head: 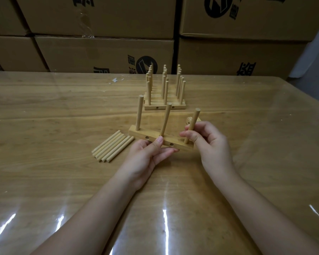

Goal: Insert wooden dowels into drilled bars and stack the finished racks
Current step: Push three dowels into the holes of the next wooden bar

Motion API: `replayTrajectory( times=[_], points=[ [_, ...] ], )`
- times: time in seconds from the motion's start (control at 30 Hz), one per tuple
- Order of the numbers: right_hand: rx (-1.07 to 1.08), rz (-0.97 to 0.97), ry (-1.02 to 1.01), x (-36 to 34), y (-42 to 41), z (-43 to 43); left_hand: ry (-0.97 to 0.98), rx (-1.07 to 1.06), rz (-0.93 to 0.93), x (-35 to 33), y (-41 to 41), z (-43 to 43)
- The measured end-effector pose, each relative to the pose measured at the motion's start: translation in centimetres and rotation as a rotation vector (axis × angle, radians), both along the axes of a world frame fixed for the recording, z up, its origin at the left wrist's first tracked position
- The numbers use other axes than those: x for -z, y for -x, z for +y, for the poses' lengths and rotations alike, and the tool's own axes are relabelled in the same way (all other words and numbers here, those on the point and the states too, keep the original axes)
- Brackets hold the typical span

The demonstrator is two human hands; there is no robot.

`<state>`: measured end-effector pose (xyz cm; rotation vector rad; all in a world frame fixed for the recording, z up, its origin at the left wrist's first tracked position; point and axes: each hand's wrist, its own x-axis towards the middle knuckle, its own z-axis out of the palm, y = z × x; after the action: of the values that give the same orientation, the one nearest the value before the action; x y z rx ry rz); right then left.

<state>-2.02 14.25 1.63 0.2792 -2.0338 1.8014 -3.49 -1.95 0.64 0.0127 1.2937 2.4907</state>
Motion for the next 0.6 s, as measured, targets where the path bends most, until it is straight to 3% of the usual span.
replayTrajectory(
  times=[0.5, 0.6],
  points=[
    [-0.023, -0.010, 0.052, 0.00, -0.21, -0.30, -0.032, 0.007, -0.009, 0.06, 0.02, -0.05],
    [0.000, -0.044, -0.020, 0.46, -0.10, -0.42, -0.052, 0.026, 0.003, 0.01, 0.09, -0.07]
  ],
)
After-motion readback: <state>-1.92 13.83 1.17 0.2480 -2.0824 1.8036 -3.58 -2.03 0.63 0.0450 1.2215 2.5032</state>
